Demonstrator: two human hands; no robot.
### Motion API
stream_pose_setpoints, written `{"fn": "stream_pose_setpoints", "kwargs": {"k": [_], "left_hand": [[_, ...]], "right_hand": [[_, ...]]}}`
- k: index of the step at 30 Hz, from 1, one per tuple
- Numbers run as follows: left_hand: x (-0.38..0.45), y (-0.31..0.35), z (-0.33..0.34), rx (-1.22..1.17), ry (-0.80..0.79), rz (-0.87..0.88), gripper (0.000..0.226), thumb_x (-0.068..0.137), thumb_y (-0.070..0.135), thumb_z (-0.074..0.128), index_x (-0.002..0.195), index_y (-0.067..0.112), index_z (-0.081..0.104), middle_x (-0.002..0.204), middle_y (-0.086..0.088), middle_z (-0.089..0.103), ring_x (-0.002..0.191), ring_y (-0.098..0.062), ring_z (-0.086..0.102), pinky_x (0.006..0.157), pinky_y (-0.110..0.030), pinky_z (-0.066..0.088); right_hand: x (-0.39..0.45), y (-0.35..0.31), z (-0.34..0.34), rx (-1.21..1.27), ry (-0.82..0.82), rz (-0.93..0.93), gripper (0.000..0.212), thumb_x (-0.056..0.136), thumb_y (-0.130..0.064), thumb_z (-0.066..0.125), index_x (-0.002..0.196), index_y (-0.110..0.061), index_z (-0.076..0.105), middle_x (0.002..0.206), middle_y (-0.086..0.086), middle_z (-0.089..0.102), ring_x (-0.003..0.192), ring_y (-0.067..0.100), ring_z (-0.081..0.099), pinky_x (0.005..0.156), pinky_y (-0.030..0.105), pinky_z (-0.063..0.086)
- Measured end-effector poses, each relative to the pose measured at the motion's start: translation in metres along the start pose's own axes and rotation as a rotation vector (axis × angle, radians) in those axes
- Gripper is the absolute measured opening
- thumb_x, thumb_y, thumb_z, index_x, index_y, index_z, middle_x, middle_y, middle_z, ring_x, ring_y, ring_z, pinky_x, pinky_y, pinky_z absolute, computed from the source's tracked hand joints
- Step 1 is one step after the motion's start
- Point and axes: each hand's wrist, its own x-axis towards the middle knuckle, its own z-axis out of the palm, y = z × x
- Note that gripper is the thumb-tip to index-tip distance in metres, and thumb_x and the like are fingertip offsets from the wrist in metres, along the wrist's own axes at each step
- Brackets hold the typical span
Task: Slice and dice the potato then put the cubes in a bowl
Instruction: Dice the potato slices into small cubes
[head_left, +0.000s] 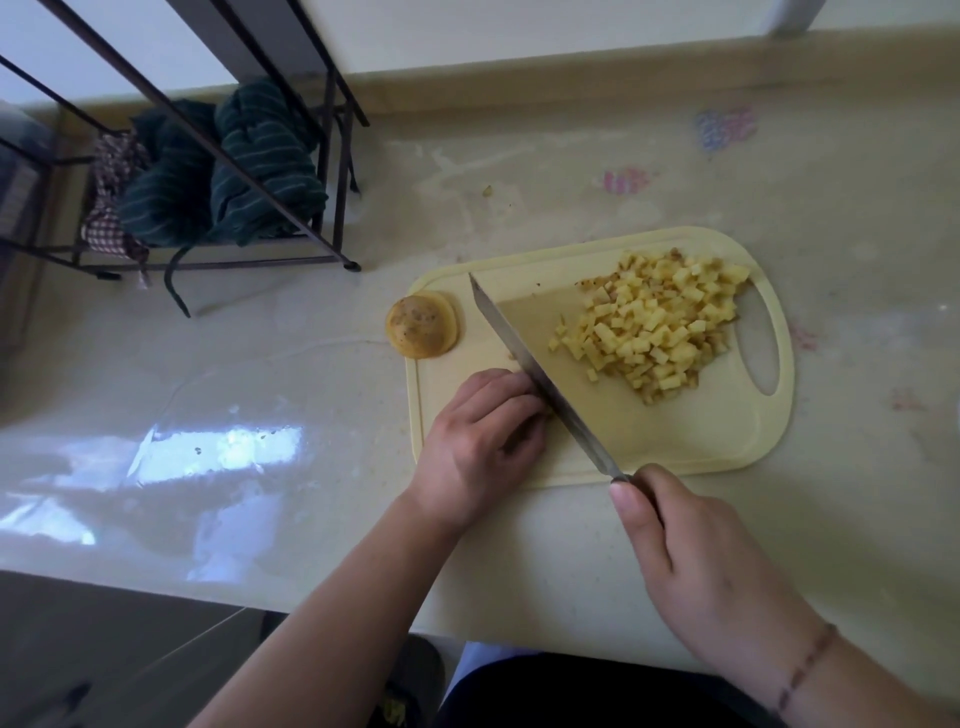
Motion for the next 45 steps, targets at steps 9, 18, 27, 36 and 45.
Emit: {"fn": "stream_pose_setpoints", "kwargs": {"k": [9, 18, 27, 36, 45], "left_hand": [[-0.005, 0.001, -0.004, 0.004, -0.005, -0.031, 0.008, 0.085, 0.002, 0.08, 0.089, -0.003, 0.075, 0.097, -0.014, 0.068, 0.093, -0.029, 0.065, 0.087, -0.033, 0.054], [-0.012, 0.006, -0.007, 0.005, 0.018, -0.064, 0.008, 0.084, 0.001, 0.079, 0.088, -0.003, 0.075, 0.097, -0.015, 0.069, 0.092, -0.031, 0.065, 0.085, -0.035, 0.054], [-0.01, 0.002, -0.003, -0.009, 0.006, -0.035, 0.004, 0.086, -0.002, 0.075, 0.089, -0.004, 0.075, 0.098, -0.014, 0.072, 0.095, -0.032, 0.068, 0.089, -0.035, 0.055], [-0.009, -0.002, -0.005, 0.005, -0.053, -0.012, 0.005, 0.089, 0.0, 0.075, 0.093, -0.003, 0.076, 0.101, -0.015, 0.071, 0.097, -0.033, 0.067, 0.089, -0.037, 0.053], [-0.006, -0.003, -0.008, 0.065, -0.042, 0.07, 0.004, 0.087, 0.0, 0.08, 0.09, -0.001, 0.078, 0.094, -0.012, 0.07, 0.091, -0.032, 0.067, 0.083, -0.036, 0.056]], "right_hand": [[-0.005, 0.016, -0.023, 0.103, 0.03, 0.096, 0.052, 0.08, -0.073, 0.021, 0.067, -0.028, 0.044, 0.052, 0.003, 0.049, 0.043, 0.011, 0.043, 0.047, 0.033, 0.037], [-0.021, 0.002, -0.013, 0.063, -0.038, 0.003, 0.044, 0.083, -0.069, 0.021, 0.075, -0.031, 0.042, 0.063, 0.004, 0.058, 0.051, 0.014, 0.051, 0.051, 0.028, 0.038], [-0.02, 0.002, -0.001, 0.004, -0.075, 0.012, 0.049, 0.085, -0.067, 0.017, 0.073, -0.025, 0.039, 0.063, -0.008, 0.056, 0.049, 0.01, 0.048, 0.051, 0.027, 0.033], [-0.01, 0.0, 0.001, 0.008, -0.066, 0.002, 0.043, 0.091, -0.062, 0.018, 0.068, -0.028, 0.034, 0.069, -0.019, 0.056, 0.056, 0.009, 0.049, 0.05, 0.023, 0.035], [-0.005, 0.015, -0.016, 0.054, 0.006, 0.032, 0.045, 0.083, -0.069, 0.021, 0.068, -0.032, 0.043, 0.066, -0.013, 0.06, 0.052, 0.008, 0.053, 0.051, 0.022, 0.039]]}}
